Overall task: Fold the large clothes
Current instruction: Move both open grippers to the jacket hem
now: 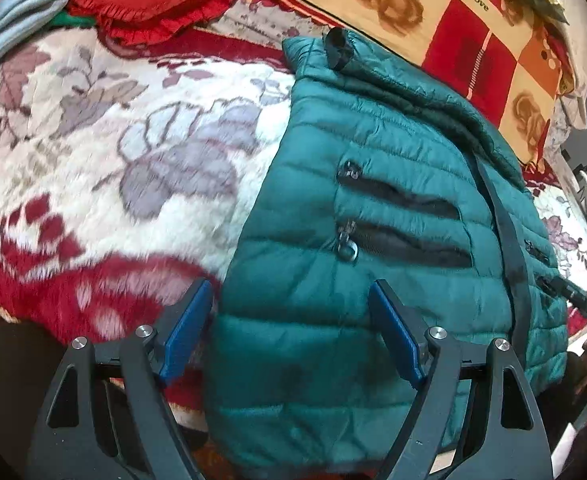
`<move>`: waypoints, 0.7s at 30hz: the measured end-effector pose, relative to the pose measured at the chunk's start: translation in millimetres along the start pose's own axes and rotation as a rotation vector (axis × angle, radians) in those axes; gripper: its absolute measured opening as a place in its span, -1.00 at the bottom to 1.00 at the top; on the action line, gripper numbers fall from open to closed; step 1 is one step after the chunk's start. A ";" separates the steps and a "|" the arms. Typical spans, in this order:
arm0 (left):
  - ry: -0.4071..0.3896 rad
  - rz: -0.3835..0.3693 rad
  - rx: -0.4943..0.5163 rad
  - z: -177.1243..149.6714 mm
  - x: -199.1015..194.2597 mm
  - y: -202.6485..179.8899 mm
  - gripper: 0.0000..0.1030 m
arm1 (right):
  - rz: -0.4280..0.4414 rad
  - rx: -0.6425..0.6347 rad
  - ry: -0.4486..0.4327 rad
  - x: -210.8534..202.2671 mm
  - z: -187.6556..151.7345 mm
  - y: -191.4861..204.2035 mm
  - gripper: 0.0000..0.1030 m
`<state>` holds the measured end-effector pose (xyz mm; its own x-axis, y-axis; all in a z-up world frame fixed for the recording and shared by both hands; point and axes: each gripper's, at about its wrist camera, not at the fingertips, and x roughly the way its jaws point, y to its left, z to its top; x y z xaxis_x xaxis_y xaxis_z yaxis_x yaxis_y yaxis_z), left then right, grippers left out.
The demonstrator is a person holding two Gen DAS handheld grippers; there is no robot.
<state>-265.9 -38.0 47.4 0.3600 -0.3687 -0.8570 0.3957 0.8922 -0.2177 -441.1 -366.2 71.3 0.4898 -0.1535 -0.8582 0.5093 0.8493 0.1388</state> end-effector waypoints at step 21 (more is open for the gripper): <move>0.089 -0.067 -0.075 -28.8 -6.0 28.2 0.57 | 0.078 0.157 0.152 -9.4 -56.9 -74.9 0.73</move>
<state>-281.2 -3.1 33.0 0.2572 -0.4069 -0.8765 0.3511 0.8844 -0.3076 -524.1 -399.7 40.9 0.4261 -0.0026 -0.9047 0.5835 0.7650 0.2726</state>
